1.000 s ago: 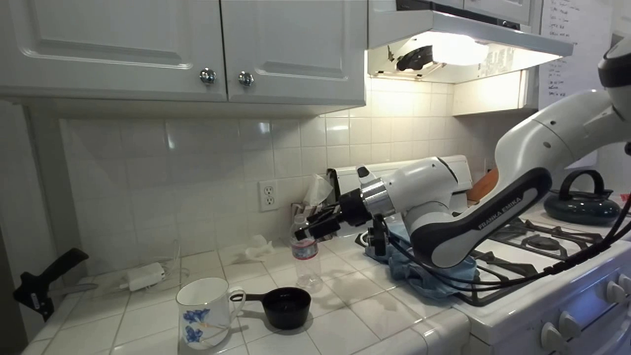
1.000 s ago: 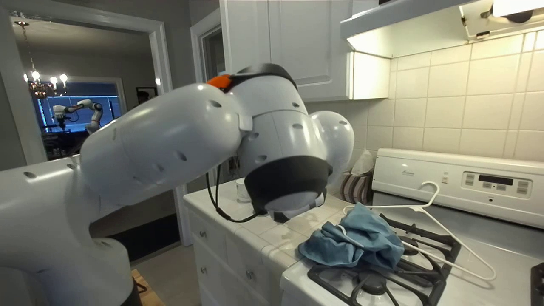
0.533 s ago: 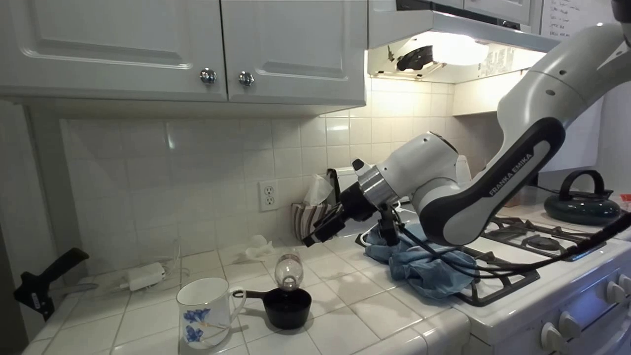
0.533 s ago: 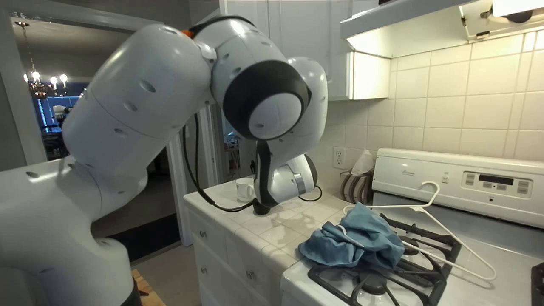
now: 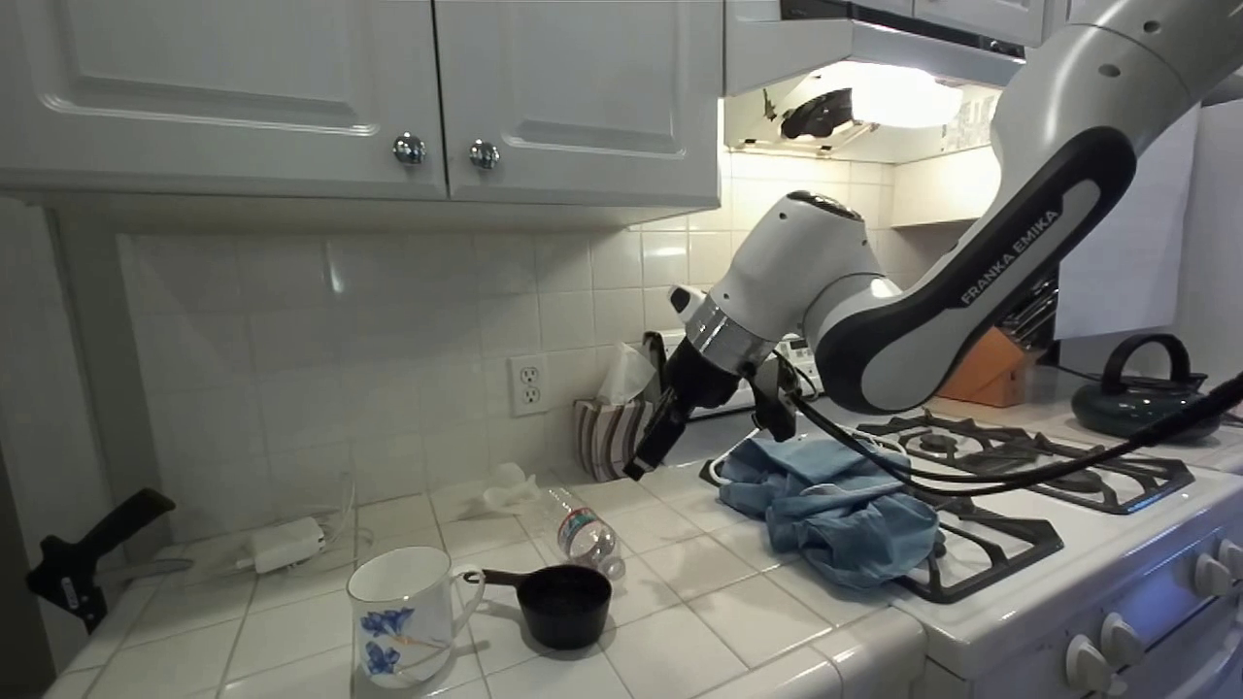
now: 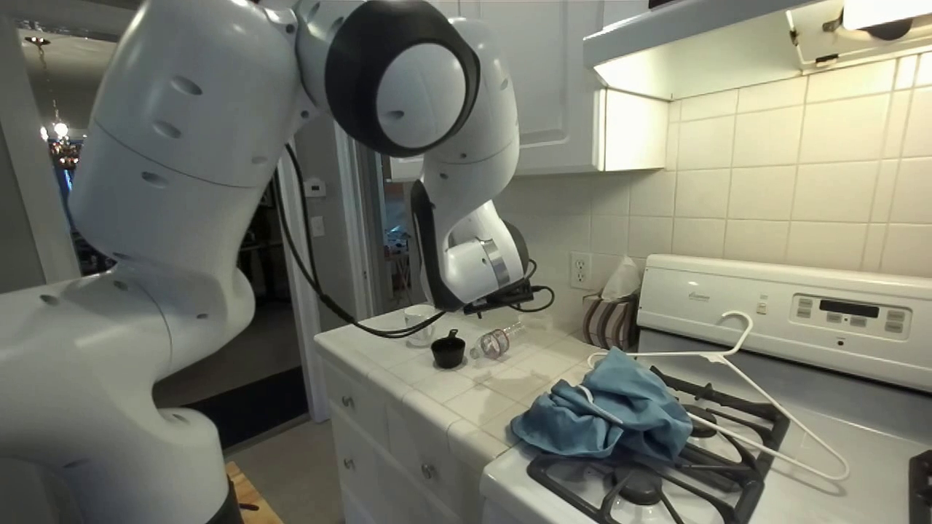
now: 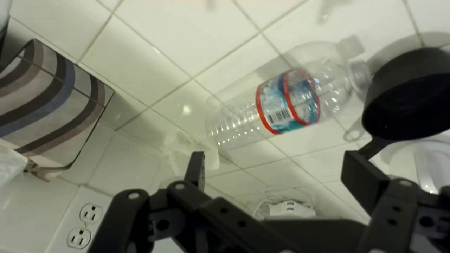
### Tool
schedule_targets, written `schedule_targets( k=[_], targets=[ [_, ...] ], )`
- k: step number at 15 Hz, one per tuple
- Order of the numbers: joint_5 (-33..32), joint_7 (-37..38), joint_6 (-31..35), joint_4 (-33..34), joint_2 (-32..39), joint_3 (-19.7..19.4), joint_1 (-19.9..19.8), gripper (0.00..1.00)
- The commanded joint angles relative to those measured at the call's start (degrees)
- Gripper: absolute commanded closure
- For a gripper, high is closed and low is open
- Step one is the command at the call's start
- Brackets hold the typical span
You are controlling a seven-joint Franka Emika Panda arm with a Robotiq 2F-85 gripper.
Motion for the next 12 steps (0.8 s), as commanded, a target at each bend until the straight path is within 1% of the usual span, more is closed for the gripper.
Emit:
schedule_targets(
  k=[1, 2, 3, 5, 12],
  targets=[
    [7.0, -1.9, -10.9, -4.5, -6.6, 5.2, -3.2, 0.00],
    [8.3, -2.4, -14.1, -5.0, -7.5, 6.7, -3.9, 0.00],
    [12.5, -4.8, -3.7, -3.2, -9.6, -2.8, 3.8, 0.00],
    [13.7, -4.7, -6.8, -3.9, -11.5, -1.3, 3.1, 0.00],
    [13.9, -4.7, -7.1, -4.7, -12.6, -1.3, 2.7, 0.00]
  ],
)
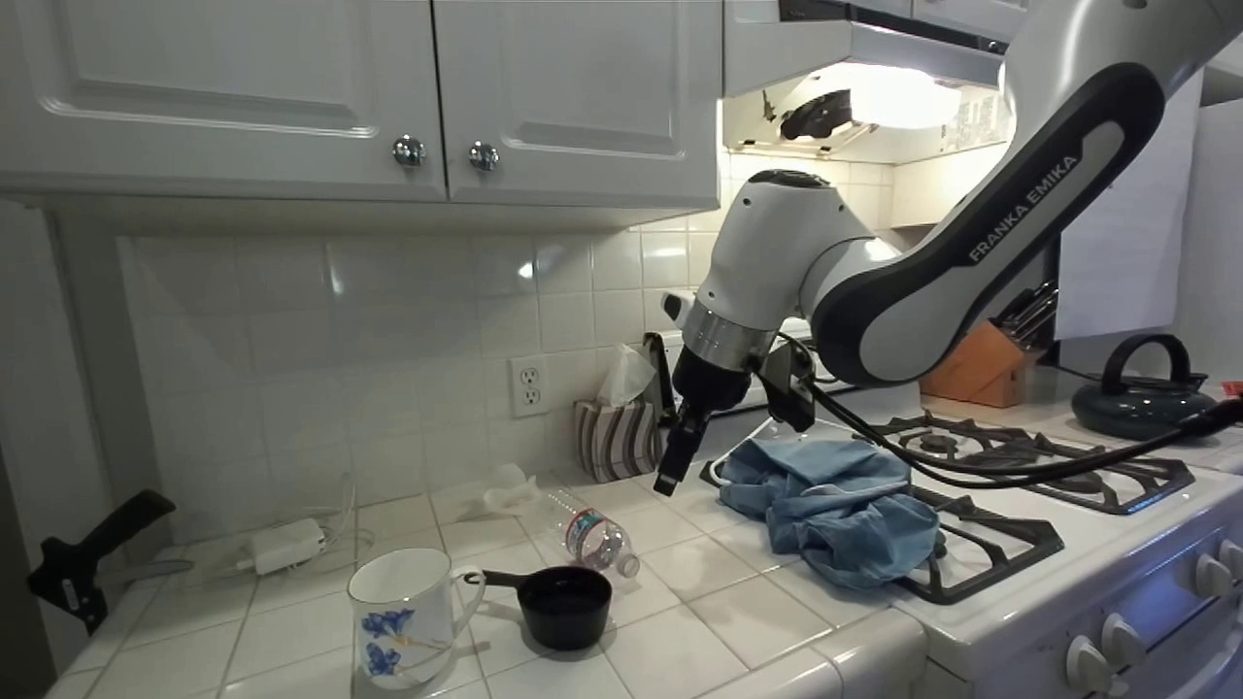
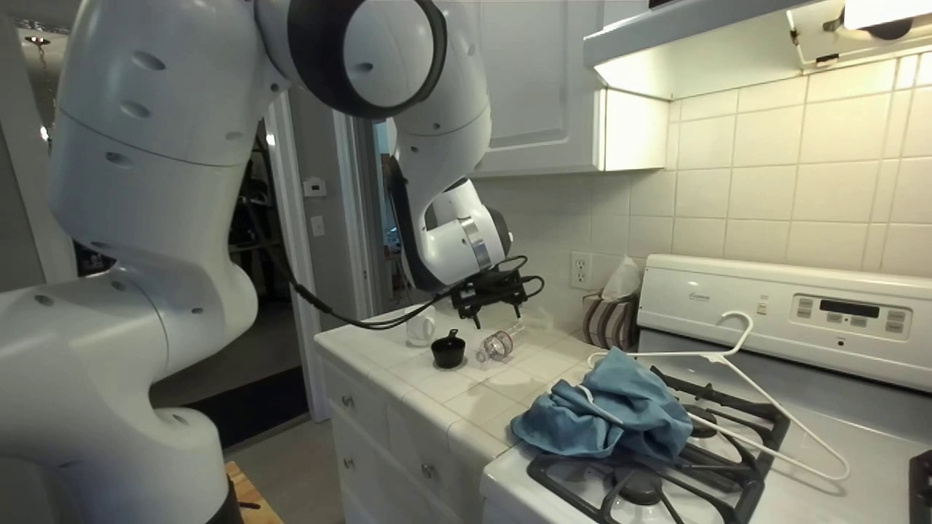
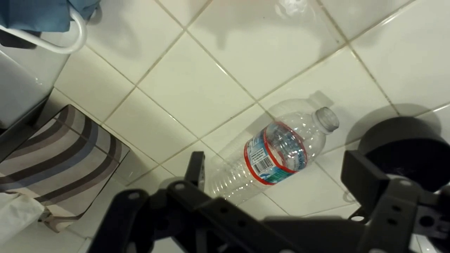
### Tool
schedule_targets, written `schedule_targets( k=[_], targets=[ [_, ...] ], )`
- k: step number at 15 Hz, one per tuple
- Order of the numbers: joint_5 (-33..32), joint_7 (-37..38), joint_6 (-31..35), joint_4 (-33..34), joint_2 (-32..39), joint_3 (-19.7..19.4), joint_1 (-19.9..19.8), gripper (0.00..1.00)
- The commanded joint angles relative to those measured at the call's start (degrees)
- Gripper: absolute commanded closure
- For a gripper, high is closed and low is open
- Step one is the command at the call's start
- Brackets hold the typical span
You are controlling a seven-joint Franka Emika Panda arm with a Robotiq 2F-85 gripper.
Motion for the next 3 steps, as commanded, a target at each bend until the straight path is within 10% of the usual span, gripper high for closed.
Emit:
schedule_targets(
  k=[1, 3],
  targets=[
    [7.9, -3.6, 6.4, -0.8, -7.0, -7.4, 6.0, 0.00],
    [7.9, -3.6, 6.4, -0.8, -7.0, -7.4, 6.0, 0.00]
  ],
)
